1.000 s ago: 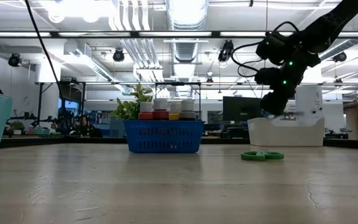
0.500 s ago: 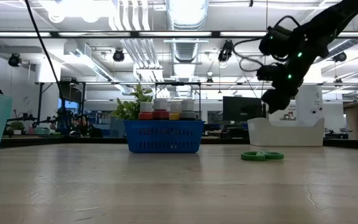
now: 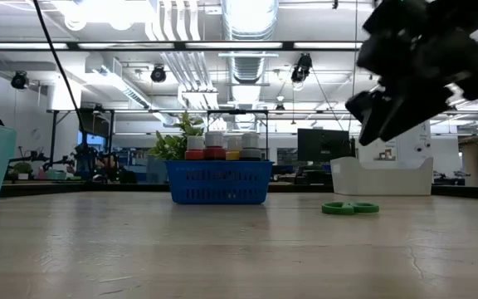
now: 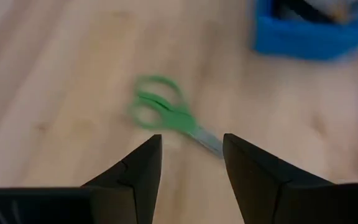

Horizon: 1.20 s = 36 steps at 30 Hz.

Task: Pick & Place Paint Supplies
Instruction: Put the green scissor into the white bin

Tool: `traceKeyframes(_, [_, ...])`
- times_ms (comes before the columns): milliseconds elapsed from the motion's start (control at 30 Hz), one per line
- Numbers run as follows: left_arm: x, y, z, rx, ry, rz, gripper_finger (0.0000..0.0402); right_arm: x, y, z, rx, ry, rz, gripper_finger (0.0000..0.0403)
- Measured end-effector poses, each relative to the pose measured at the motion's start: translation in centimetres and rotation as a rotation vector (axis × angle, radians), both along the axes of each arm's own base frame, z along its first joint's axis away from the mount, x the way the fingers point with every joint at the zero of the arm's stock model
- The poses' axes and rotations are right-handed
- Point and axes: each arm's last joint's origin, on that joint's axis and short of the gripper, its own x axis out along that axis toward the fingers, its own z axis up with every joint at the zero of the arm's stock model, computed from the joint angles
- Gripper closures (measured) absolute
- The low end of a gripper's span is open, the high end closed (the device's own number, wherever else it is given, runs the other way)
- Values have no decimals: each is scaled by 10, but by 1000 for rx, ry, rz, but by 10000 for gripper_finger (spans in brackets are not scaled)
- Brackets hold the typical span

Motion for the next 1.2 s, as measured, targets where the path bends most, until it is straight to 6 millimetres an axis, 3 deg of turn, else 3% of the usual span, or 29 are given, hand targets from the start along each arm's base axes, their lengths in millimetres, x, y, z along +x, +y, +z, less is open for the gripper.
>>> traceKeyframes(200, [0, 0, 0, 0, 0, 0, 174, 19, 45, 2, -93, -157, 129, 232])
traceKeyframes(367, [0, 0, 0, 0, 0, 2, 174, 34, 64, -1, -152, -209, 161, 232])
traceKeyframes(767, [-1, 1, -8, 6, 13, 1, 174, 74, 74, -30, -280, -60, 155, 232])
traceKeyframes(1200, [3, -1, -6, 5, -11, -35, 174, 83, 67, -46, -427, 61, 100, 232])
